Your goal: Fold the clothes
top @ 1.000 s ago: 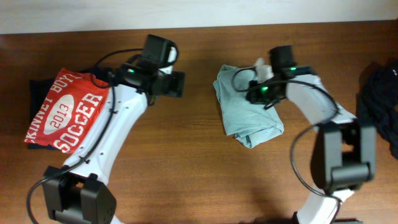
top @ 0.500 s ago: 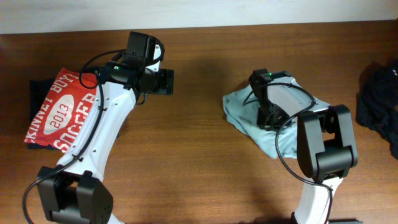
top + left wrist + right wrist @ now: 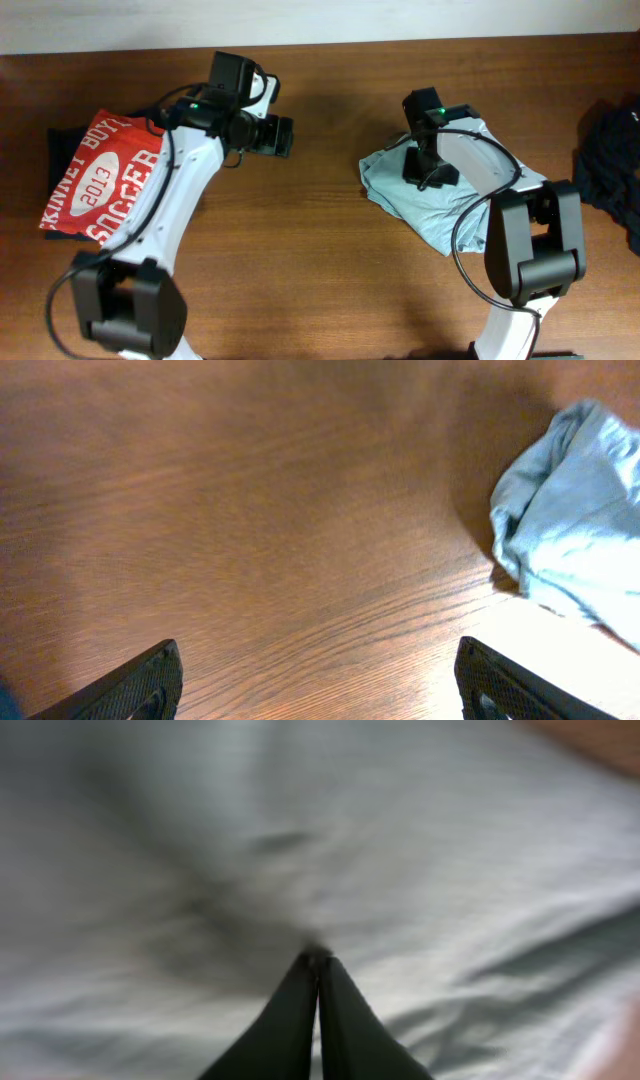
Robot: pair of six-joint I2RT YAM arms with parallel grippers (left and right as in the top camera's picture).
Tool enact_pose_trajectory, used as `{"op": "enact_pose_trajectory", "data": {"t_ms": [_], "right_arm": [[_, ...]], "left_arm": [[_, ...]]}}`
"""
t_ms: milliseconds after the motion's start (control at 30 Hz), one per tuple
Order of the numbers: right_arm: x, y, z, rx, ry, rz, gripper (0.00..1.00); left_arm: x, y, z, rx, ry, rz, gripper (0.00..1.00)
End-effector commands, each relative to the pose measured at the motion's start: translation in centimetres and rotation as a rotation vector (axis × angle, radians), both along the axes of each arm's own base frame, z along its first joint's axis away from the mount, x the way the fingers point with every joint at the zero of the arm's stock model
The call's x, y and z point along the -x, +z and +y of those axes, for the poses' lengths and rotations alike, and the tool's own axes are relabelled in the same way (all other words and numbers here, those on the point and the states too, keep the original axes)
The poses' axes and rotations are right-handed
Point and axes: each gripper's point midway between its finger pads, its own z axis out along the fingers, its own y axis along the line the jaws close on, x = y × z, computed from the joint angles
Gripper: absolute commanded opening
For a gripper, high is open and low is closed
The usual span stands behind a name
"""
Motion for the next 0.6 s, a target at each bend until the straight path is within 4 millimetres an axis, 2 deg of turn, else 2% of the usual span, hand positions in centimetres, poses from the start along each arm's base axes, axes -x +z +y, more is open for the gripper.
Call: {"op": "enact_pose_trajectory", "data": {"t_ms": [0,167,367,433,567], "right_arm": [[-1.0,1.2,3.3,-0.182,0.041,-0.041,0.1],[-0.9,0.2,3.3,-0.182,0.051,-0.021,0.1],[-0.4,-2.9,2.5,-0.144,0.015,0.039,0.06],[0.3,-3.7,3.8,-0.184,0.132,0.079,0.06],[2.8,-3.8,6.1,-0.173,0.345,0.161,0.06]], "left_arm": [[0.0,-3.0,-1.2,0.034,-0.06,0.073,0.87],[0.3,-4.0,-1.8,0.063,-0.077,0.11,0.87],[1.0,-4.2,-1.6,0.055,-0.075,0.141,0.87],[1.2,-4.3,-1.6,0.053,-0.075,0.15,0.87],[1.0,-4.2,-1.6,0.054,-0.076,0.141,0.87]]}}
